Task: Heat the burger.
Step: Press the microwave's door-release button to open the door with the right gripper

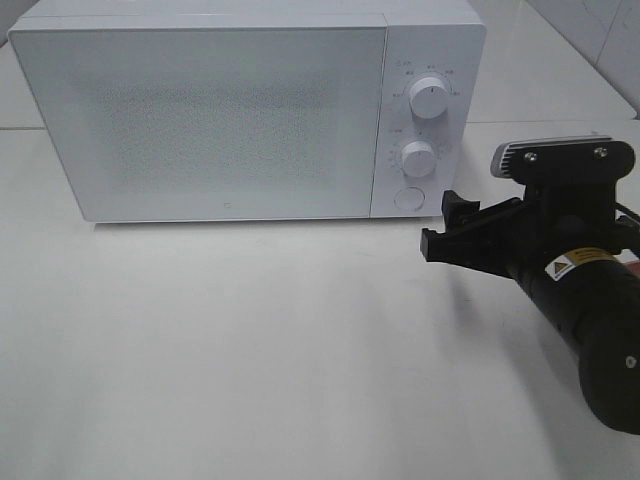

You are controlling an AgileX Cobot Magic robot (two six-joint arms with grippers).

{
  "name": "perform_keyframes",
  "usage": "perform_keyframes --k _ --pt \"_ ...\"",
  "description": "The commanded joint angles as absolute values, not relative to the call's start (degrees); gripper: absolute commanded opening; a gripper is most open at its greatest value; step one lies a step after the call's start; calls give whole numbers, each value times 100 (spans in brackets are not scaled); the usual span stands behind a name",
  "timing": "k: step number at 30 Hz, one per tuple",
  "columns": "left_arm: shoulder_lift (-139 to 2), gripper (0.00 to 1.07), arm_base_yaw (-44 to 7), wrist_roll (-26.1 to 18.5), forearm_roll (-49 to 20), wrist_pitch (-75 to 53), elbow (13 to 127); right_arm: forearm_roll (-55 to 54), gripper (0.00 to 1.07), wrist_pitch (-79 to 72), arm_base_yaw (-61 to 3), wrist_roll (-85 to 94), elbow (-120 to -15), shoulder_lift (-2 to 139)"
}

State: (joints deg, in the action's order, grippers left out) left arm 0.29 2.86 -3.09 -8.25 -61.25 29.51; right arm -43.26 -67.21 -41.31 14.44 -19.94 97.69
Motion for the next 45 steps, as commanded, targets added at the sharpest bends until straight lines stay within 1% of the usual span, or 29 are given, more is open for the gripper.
perform_keyframes --k 1,16,21,23,24,26,27,29,30,31,32,33,34,35,36,37,38,39,40,41,43,44,45 --pt "132 100 298 -304 -865 -6108 2956 -4481 75 -6875 -4286 1581 -2172 10004" --pt "132 100 298 -304 -865 -6108 2956 -4429 75 -6927 -4303 1495 -2320 10141" --pt "132 100 298 -304 -865 -6108 2956 -4429 75 -6944 -4303 1060 -2320 10141" --pt "132 100 298 -304 -865 -6108 2956 -4429 73 -6910 -4303 435 -2320 10141" --pt "132 100 298 -304 -865 -6108 2956 -4429 73 -6910 -4303 435 -2320 10141" --pt "132 100 298 -304 -865 -6108 2956 -4429 68 -6904 -4303 -476 -2320 10141" --pt "132 100 298 -304 -865 -6108 2956 -4429 68 -6904 -4303 -476 -2320 10141" --pt "132 100 298 -304 -865 -6108 2956 -4429 60 -6893 -4303 -1633 -2320 10141" --pt "132 100 298 -304 -865 -6108 2956 -4429 60 -6893 -4303 -1633 -2320 10141" --pt "132 100 298 -304 -865 -6108 2956 -4423 54 -6875 -4303 -2447 -2320 10141" --pt "132 100 298 -304 -865 -6108 2956 -4423 54 -6875 -4303 -2447 -2320 10141" --pt "132 100 298 -304 -865 -6108 2956 -4418 47 -6807 -4303 -3358 -2320 10141" --pt "132 100 298 -304 -865 -6108 2956 -4418 44 -6749 -4303 -3713 -2320 10141" --pt "132 100 298 -304 -865 -6108 2956 -4418 44 -6749 -4303 -3713 -2320 10141" --pt "132 100 298 -304 -865 -6108 2956 -4418 36 -6612 -4303 -4526 -2320 10141" --pt "132 100 298 -304 -865 -6108 2956 -4418 32 -6560 -4303 -4887 -2320 10141" --pt "132 100 298 -304 -865 -6108 2956 -4418 32 -6560 -4303 -4887 -2320 10141" --pt "132 100 298 -304 -865 -6108 2956 -4418 24 -6429 -4303 -5489 -2320 10141" --pt "132 100 298 -304 -865 -6108 2956 -4418 20 -6371 -4303 -5816 -2320 10141" --pt "132 100 298 -304 -865 -6108 2956 -4418 20 -6371 -4303 -5816 -2320 10141" --pt "132 100 298 -304 -865 -6108 2956 -4418 6 -6285 -4303 -6812 -2320 10141" --pt "132 100 298 -304 -865 -6108 2956 -4418 6 -6285 -4303 -6812 -2320 10141" --pt "132 100 298 -304 -865 -6108 2956 -4418 3 -6285 -4303 -6956 -2320 10141"
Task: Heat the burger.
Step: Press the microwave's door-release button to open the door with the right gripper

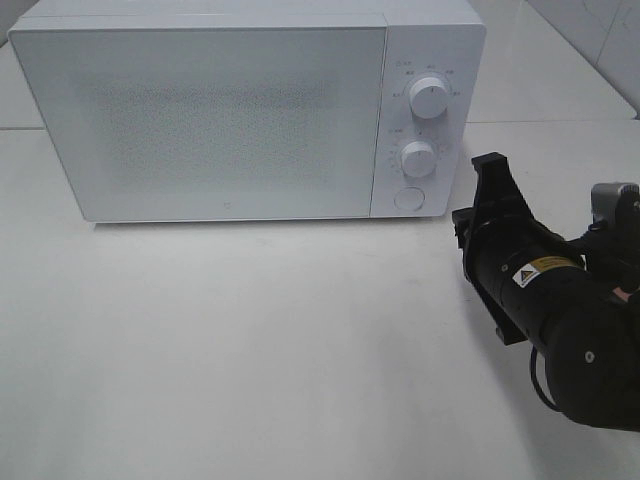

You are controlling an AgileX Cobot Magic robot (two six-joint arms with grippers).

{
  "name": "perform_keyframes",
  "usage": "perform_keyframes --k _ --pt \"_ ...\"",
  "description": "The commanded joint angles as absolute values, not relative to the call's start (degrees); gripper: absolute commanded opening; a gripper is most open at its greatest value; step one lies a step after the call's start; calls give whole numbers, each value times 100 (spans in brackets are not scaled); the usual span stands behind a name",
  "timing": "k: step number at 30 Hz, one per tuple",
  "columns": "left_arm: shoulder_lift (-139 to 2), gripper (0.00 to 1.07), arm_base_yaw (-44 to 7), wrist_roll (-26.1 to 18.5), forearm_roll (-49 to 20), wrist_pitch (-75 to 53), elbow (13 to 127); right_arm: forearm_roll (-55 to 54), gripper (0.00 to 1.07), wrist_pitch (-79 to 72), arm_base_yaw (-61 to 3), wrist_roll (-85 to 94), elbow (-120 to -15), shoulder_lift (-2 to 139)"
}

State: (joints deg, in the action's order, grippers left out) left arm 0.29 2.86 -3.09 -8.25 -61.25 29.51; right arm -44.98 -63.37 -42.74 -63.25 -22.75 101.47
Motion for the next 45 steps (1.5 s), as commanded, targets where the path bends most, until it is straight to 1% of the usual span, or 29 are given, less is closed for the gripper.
perform_keyframes --k 1,2,13,15,21,26,28,35,39,45 --pt "132 100 298 -304 -865 -6108 2956 -4418 3 -6285 -4303 -6956 -2320 10141" --pt "132 100 298 -304 -865 -6108 2956 -4418 0 -6285 -4303 -7225 -2320 10141" --pt "132 100 298 -304 -865 -6108 2956 -4377 0 -6314 -4269 -7832 -2361 10428" --pt "132 100 298 -304 -865 -6108 2956 -4188 0 -6320 -4269 -8033 -2498 10623" --pt "132 100 298 -304 -865 -6108 2956 -4137 0 -6303 -4246 -8176 -2830 10943" --pt "132 100 298 -304 -865 -6108 2956 -3913 0 -6113 -4022 -8176 -3077 11138" --pt "132 100 298 -304 -865 -6108 2956 -3764 0 -5919 -3787 -8067 -3317 11247" --pt "132 100 298 -304 -865 -6108 2956 -3489 0 -5816 -3501 -8016 -3696 11453" --pt "132 100 298 -304 -865 -6108 2956 -3329 0 -5460 -3260 -7976 -3999 11620" --pt "132 100 298 -304 -865 -6108 2956 -3329 0 -5437 -3197 -7913 -4194 11826"
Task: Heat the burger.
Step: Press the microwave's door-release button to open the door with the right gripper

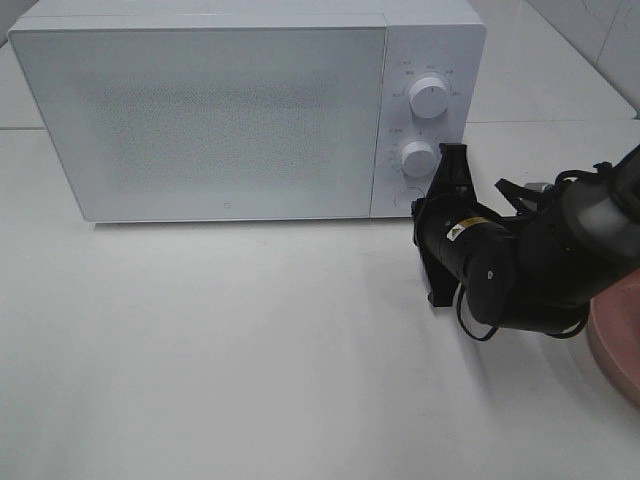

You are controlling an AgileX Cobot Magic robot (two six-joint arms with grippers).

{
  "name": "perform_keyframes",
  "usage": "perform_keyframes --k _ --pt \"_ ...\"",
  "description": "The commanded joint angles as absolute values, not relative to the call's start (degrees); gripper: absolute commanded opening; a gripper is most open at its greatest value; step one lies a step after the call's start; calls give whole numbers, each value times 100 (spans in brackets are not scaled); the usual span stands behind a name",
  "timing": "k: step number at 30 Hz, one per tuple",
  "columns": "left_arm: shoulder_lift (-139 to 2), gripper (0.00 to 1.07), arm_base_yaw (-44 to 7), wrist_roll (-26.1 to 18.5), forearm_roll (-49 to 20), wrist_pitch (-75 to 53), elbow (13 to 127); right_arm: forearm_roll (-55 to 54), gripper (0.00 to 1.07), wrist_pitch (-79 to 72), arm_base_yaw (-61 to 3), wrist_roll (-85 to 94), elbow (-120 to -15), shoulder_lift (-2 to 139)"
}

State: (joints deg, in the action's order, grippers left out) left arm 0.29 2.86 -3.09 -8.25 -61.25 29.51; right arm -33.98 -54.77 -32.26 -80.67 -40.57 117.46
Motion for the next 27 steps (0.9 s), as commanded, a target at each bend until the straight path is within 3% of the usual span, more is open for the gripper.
perform_keyframes --k 1,27 --pt "132 100 298 -304 -865 -6108 2956 -3323 0 -5420 -3174 -7913 -4240 11854" --pt "132 100 298 -304 -865 -6108 2956 -3495 0 -5460 -3002 -7638 -4968 12313"
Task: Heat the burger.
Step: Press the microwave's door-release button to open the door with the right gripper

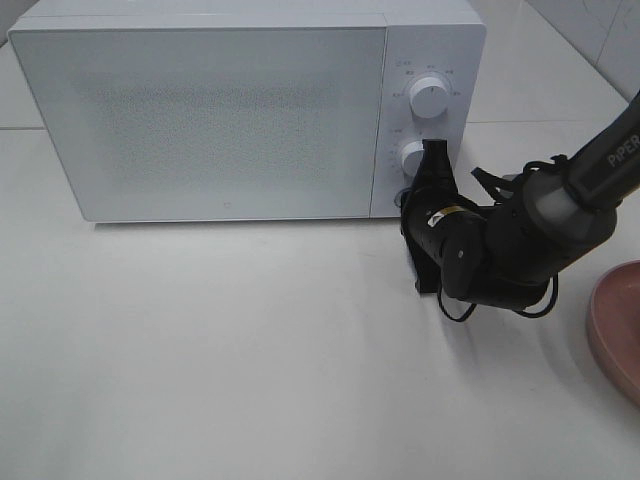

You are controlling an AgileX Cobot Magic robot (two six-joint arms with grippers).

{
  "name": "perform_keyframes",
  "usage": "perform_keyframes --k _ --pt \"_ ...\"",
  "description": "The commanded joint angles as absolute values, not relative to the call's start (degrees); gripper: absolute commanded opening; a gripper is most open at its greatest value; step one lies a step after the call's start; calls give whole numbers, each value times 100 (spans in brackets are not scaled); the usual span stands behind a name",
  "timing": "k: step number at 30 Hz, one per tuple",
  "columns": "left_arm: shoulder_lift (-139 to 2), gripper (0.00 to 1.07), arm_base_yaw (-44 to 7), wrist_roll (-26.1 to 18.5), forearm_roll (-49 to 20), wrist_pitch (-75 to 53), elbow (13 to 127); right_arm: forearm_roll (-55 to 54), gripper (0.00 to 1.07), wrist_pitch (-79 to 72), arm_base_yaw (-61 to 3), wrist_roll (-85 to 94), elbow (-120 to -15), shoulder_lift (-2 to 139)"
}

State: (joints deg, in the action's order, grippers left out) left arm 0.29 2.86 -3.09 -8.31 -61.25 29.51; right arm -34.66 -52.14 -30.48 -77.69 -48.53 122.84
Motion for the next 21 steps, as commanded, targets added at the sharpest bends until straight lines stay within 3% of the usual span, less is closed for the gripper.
perform_keyframes --k 1,21 --pt "132 100 298 -304 -865 -6108 2956 -3518 0 -5546 -3002 -7638 -5019 12324" --pt "132 100 298 -304 -865 -6108 2956 -3667 0 -6446 -2796 -7557 -5655 12336"
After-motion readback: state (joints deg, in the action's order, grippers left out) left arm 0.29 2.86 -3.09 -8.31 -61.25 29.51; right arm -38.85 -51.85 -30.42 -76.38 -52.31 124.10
